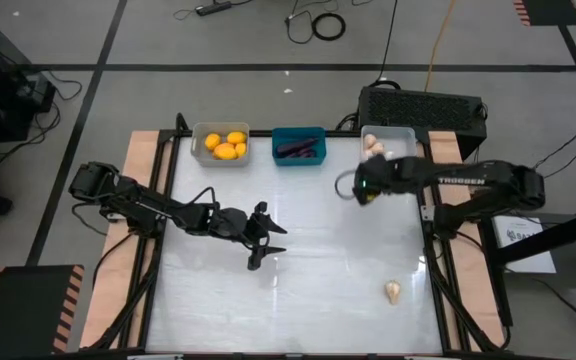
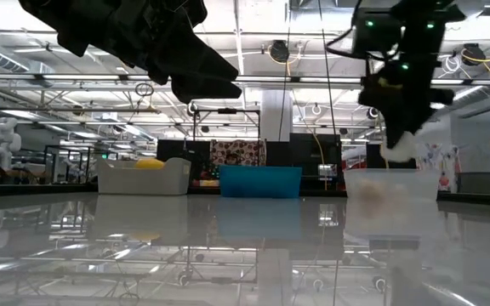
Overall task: Sort produce into baskets
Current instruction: Put the top garlic into the transparent bin
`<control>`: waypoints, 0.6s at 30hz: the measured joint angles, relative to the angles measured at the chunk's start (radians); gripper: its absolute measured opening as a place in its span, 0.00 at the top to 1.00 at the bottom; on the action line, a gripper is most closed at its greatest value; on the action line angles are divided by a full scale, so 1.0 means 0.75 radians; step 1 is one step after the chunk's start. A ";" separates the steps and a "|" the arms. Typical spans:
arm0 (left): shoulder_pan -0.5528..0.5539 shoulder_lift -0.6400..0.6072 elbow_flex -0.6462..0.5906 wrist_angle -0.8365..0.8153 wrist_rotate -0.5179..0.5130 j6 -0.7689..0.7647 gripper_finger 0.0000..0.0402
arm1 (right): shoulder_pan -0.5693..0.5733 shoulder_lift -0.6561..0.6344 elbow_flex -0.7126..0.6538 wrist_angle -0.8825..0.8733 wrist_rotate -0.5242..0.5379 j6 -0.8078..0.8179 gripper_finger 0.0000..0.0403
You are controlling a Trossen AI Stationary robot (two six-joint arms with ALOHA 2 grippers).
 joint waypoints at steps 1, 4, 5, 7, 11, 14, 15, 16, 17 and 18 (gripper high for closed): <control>0.000 0.000 0.000 0.000 0.000 0.000 0.39 | -0.048 0.000 0.032 -0.002 0.039 -0.040 0.66; 0.000 0.000 0.000 0.000 0.000 0.000 0.39 | -0.201 0.000 0.106 0.033 0.120 -0.154 0.66; 0.000 0.000 0.000 0.000 0.000 0.000 0.39 | -0.255 -0.001 0.117 0.058 0.141 -0.190 0.66; 0.000 0.000 0.000 0.000 0.000 0.000 0.39 | -0.371 0.000 0.121 0.108 0.152 -0.250 0.66; 0.000 0.000 0.000 -0.006 0.000 0.027 0.39 | -0.582 0.008 0.100 0.169 0.155 -0.321 0.66; 0.001 0.000 0.000 -0.008 0.000 0.046 0.39 | -0.691 0.025 0.094 0.216 0.155 -0.386 0.65; 0.002 0.000 0.000 -0.008 0.000 0.058 0.39 | -0.713 0.030 0.095 0.246 0.156 -0.412 0.64; 0.003 0.000 0.000 -0.008 0.000 0.062 0.39 | -0.732 0.035 0.095 0.274 0.156 -0.436 0.62; 0.003 0.000 0.000 -0.008 0.000 0.065 0.39 | -0.745 0.039 0.095 0.298 0.155 -0.456 0.60; 0.003 0.000 0.000 -0.008 0.000 0.066 0.39 | -0.754 0.042 0.094 0.321 0.155 -0.475 0.58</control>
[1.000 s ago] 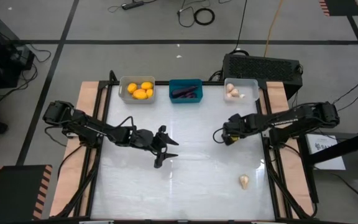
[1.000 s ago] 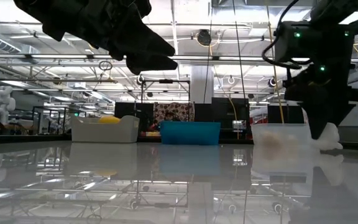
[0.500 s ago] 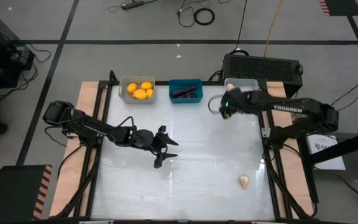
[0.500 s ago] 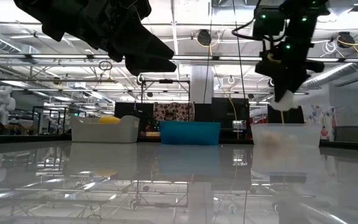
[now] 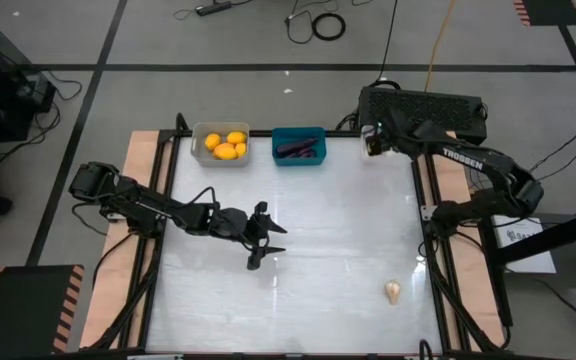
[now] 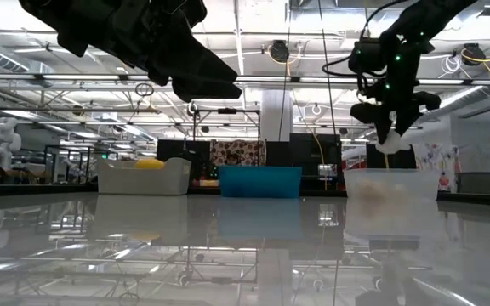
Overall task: Sort produce into baskets
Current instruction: Put the top garlic into the transparent bin, then put the garlic into the transparent bin
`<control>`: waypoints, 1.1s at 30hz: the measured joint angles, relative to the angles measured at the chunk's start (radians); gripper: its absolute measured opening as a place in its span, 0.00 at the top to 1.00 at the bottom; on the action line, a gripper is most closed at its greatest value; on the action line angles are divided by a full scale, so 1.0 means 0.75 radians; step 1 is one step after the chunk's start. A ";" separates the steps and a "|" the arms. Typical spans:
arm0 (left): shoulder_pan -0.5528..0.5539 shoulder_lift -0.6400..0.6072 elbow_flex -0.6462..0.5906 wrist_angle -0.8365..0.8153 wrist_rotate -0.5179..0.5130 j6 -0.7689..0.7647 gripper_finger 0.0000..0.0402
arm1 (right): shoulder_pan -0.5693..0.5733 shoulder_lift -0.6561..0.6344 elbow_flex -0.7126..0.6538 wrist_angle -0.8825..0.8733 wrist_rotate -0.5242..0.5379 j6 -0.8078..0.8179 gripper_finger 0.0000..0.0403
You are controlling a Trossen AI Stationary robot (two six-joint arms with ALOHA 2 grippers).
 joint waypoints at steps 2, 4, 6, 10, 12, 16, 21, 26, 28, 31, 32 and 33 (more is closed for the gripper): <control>0.003 0.000 0.000 -0.001 0.000 0.000 0.39 | -0.005 0.005 0.001 0.054 0.001 -0.019 0.52; 0.003 0.000 0.000 -0.009 0.000 0.000 0.39 | -0.011 0.010 0.001 0.071 0.000 -0.027 0.45; 0.005 0.000 0.001 -0.031 -0.002 0.000 0.39 | -0.015 0.012 0.001 0.092 0.000 -0.027 0.38; 0.006 0.001 0.001 -0.046 -0.006 0.003 0.39 | -0.015 0.011 0.006 0.057 -0.019 -0.032 0.28; 0.006 0.001 0.001 -0.062 -0.006 0.003 0.39 | -0.015 0.011 0.026 0.018 -0.094 -0.032 0.25; 0.006 0.001 0.001 -0.062 -0.006 0.003 0.39 | 0.017 0.011 0.096 -0.146 -0.406 -0.022 0.23; 0.006 0.001 0.001 -0.060 -0.006 0.001 0.39 | 0.220 0.004 0.150 -0.368 -0.719 0.084 0.25; 0.006 0.001 0.001 -0.057 -0.006 0.000 0.39 | 0.600 0.002 0.165 -0.460 -0.748 0.346 0.26; 0.006 0.001 0.001 -0.057 -0.006 0.000 0.39 | 0.762 0.002 0.166 -0.456 -0.769 0.474 0.26; 0.006 0.001 0.001 -0.056 -0.006 0.000 0.39 | 0.993 0.002 0.166 -0.445 -0.771 0.697 0.26; 0.006 0.001 0.001 -0.055 -0.006 0.000 0.39 | 1.067 0.002 0.166 -0.441 -0.770 0.775 0.26; 0.006 0.001 0.001 -0.055 -0.006 0.000 0.39 | 1.134 0.002 0.166 -0.437 -0.769 0.855 0.26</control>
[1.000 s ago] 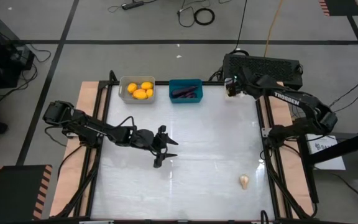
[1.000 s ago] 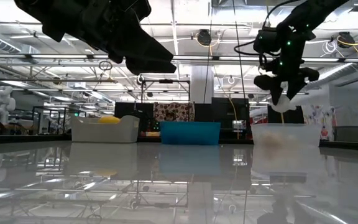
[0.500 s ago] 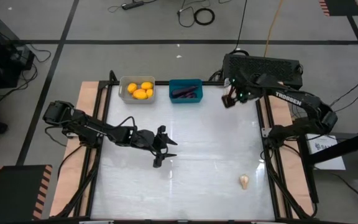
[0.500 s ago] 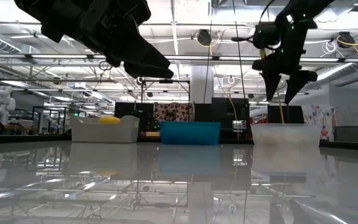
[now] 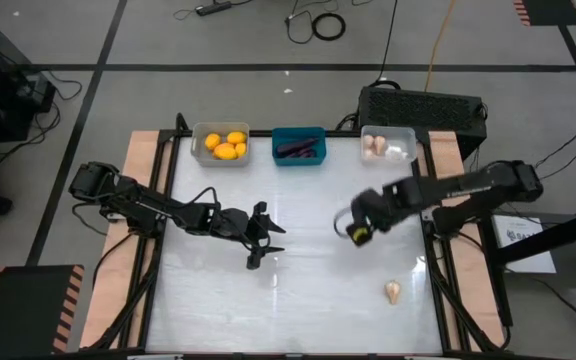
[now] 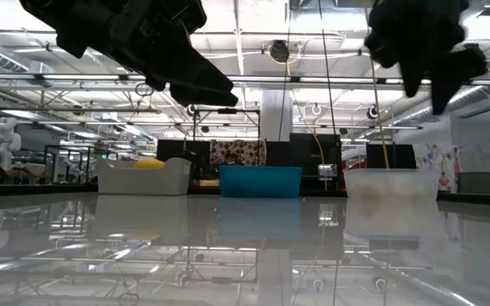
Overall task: Sort produce into baskets
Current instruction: Put the garlic into the transparent bin
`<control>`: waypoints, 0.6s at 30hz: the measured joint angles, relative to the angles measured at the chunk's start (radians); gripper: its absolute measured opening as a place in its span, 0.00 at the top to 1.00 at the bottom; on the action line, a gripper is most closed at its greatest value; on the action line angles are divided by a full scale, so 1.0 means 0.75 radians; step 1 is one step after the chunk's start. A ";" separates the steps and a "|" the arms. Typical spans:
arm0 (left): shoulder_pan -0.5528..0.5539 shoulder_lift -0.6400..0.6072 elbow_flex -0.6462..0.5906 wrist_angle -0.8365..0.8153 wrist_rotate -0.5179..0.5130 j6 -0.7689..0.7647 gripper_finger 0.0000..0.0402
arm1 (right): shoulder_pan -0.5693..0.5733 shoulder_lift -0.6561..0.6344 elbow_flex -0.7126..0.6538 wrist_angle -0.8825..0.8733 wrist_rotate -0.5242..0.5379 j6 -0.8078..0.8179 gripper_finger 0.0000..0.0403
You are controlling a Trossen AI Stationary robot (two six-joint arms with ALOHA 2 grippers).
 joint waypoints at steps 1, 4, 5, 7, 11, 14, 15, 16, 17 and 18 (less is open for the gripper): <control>0.000 0.000 0.000 0.001 0.000 -0.001 0.39 | 0.070 0.001 0.000 0.003 0.001 0.078 0.26; 0.000 0.000 0.000 0.010 0.000 -0.007 0.39 | 0.262 0.019 0.001 0.006 0.005 0.299 0.26; 0.000 0.000 0.000 0.019 0.000 -0.007 0.39 | 0.322 0.027 0.001 0.006 0.005 0.371 0.26; 0.000 0.000 0.000 0.043 0.000 -0.008 0.39 | 0.436 0.049 0.001 0.006 0.004 0.525 0.26; -0.001 0.000 0.000 0.077 0.000 -0.008 0.39 | 0.628 0.111 0.001 0.006 0.004 0.767 0.26; -0.001 0.000 0.000 0.097 0.000 -0.008 0.39 | 0.739 0.168 0.001 0.007 0.003 0.890 0.26; -0.001 0.000 0.000 0.102 0.000 -0.008 0.39 | 0.769 0.187 0.001 0.006 -0.001 0.922 0.26; -0.001 0.000 0.000 0.106 0.000 -0.008 0.39 | 0.797 0.206 0.001 0.006 -0.002 0.948 0.26; -0.001 0.000 0.000 0.109 0.000 -0.008 0.39 | 0.824 0.225 0.001 0.006 -0.001 0.973 0.26; -0.001 0.000 0.000 0.108 0.000 -0.009 0.39 | 0.848 0.244 0.001 0.007 -0.001 0.996 0.26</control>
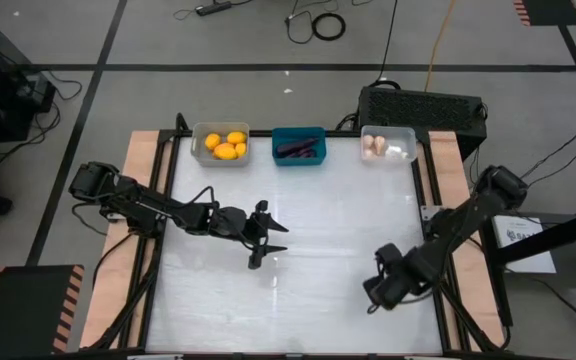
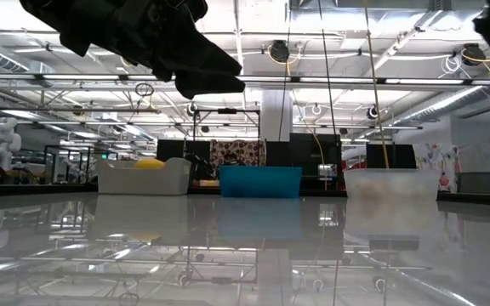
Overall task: Sort produce into baskets
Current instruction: Put the garlic into the transparent bin
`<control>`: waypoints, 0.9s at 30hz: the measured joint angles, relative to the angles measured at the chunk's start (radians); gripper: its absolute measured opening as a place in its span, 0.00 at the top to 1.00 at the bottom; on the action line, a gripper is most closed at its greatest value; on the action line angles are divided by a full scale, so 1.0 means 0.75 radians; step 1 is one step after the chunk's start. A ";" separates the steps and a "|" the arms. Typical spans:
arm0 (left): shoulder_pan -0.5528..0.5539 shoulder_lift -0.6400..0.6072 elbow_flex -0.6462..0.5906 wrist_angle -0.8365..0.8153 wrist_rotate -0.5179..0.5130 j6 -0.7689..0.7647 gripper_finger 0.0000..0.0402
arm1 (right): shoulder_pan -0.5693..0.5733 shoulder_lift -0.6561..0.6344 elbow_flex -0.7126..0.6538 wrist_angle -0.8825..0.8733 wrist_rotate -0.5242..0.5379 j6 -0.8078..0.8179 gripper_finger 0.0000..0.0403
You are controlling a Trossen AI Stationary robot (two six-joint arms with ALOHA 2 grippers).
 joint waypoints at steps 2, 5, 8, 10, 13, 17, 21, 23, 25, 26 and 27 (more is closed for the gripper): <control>-0.001 0.000 0.000 -0.001 0.000 0.000 0.39 | 0.035 0.037 0.000 0.003 -0.001 0.032 0.26; -0.002 0.000 0.000 -0.001 0.000 -0.001 0.39 | 0.079 0.082 0.000 0.009 -0.001 0.050 0.26; -0.002 0.000 0.000 -0.001 0.000 -0.001 0.39 | 0.106 0.122 0.000 0.014 -0.003 0.054 0.26; -0.002 0.000 0.000 -0.001 0.000 -0.001 0.39 | 0.116 0.147 0.000 0.014 -0.004 0.053 0.26; -0.002 0.000 0.000 -0.001 0.000 -0.001 0.39 | 0.120 0.194 0.000 0.013 -0.004 0.040 0.26; -0.002 0.000 0.000 -0.001 0.000 -0.001 0.39 | 0.118 0.256 0.000 0.027 -0.003 -0.026 0.26; -0.002 0.000 0.000 -0.001 0.001 -0.001 0.39 | 0.115 0.307 0.000 0.027 -0.027 -0.093 0.26; -0.002 -0.001 0.000 -0.002 0.001 -0.002 0.39 | 0.115 0.329 -0.001 0.029 -0.035 -0.121 0.26; -0.002 -0.001 0.000 -0.001 0.001 -0.002 0.39 | 0.115 0.346 -0.001 0.041 -0.039 -0.142 0.26; -0.002 -0.001 0.000 -0.001 0.001 -0.002 0.39 | 0.115 0.356 -0.001 0.050 -0.041 -0.157 0.26; -0.002 -0.001 0.000 -0.001 0.000 -0.002 0.39 | 0.113 0.364 -0.001 0.059 -0.041 -0.176 0.26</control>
